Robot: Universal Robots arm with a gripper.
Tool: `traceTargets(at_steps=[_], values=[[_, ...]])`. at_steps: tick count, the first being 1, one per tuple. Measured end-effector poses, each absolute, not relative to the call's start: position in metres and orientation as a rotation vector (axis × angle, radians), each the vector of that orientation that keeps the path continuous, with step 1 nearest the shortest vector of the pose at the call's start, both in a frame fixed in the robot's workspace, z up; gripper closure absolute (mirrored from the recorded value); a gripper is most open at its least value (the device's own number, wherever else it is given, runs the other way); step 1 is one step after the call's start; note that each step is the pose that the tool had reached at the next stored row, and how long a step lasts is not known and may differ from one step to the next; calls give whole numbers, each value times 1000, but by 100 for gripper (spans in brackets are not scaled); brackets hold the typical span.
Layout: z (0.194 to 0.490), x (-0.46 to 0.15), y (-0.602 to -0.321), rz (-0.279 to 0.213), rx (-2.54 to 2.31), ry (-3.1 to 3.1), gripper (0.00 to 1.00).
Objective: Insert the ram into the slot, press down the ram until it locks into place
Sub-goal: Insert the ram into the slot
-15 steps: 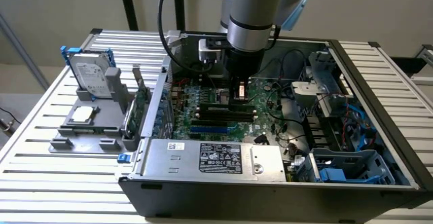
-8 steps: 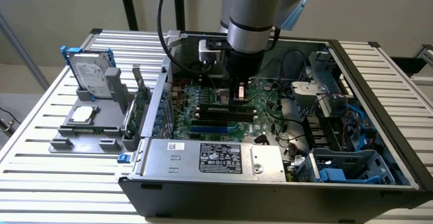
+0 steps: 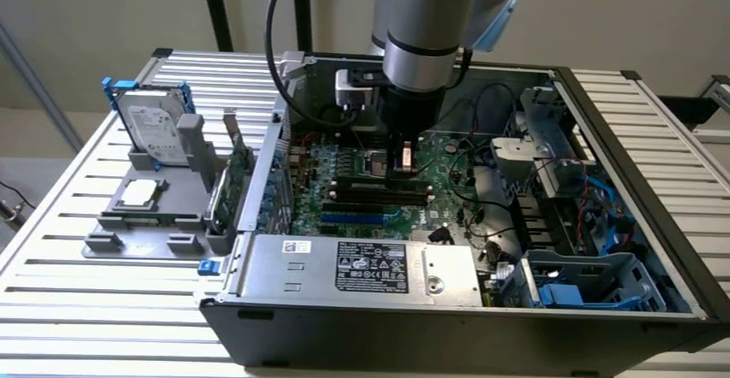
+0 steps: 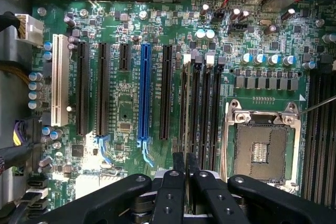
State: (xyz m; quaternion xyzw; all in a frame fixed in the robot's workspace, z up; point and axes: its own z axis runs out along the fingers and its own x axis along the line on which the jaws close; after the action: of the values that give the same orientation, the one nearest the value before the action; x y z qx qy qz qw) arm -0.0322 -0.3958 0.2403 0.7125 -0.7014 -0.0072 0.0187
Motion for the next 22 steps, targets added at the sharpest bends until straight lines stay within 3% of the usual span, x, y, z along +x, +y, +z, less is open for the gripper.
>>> traceTargets(at_steps=[22], values=[[233, -32, -397, -21, 2212, -2178, 87]])
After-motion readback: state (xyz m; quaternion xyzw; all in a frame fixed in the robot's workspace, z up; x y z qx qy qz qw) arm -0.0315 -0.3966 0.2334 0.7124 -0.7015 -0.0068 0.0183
